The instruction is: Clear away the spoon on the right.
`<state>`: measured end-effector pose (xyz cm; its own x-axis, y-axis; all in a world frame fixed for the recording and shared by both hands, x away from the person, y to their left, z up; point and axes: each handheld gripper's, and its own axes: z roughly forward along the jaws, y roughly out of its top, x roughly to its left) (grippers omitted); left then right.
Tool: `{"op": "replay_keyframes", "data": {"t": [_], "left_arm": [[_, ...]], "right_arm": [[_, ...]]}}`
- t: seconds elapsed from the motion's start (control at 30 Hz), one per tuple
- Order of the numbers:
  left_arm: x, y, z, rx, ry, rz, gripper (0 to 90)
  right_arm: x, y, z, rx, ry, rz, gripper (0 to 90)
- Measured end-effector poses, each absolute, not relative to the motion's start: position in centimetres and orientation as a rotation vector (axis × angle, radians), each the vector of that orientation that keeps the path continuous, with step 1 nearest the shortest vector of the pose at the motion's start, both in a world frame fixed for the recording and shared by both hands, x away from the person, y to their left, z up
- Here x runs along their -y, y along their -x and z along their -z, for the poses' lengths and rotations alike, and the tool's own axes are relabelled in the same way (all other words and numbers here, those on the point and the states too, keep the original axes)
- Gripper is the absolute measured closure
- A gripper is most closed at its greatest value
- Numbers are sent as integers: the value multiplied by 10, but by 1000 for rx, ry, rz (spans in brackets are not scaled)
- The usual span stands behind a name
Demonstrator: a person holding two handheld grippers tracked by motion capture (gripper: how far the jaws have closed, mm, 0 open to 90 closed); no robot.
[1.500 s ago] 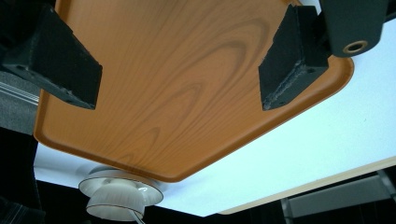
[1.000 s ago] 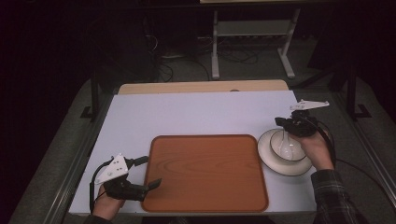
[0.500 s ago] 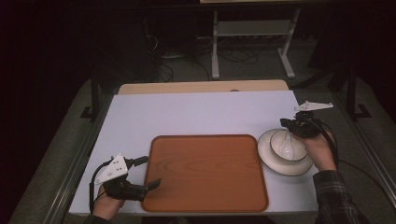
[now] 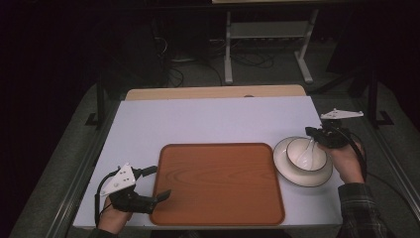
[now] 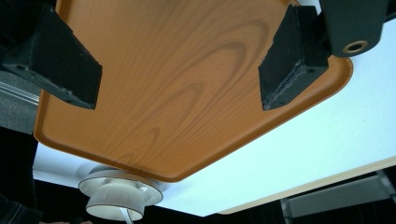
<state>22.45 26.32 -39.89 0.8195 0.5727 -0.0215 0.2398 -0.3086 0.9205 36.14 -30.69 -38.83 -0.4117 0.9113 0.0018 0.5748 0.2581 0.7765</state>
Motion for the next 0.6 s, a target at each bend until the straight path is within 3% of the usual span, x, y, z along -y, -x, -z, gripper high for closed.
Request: {"op": "replay_keyframes", "data": {"t": [0.6], "left_arm": [[-264, -224, 398, -613, -1889, -378, 128]], "right_arm": [[321, -349, 390, -2064, -1378, -951, 896]]}}
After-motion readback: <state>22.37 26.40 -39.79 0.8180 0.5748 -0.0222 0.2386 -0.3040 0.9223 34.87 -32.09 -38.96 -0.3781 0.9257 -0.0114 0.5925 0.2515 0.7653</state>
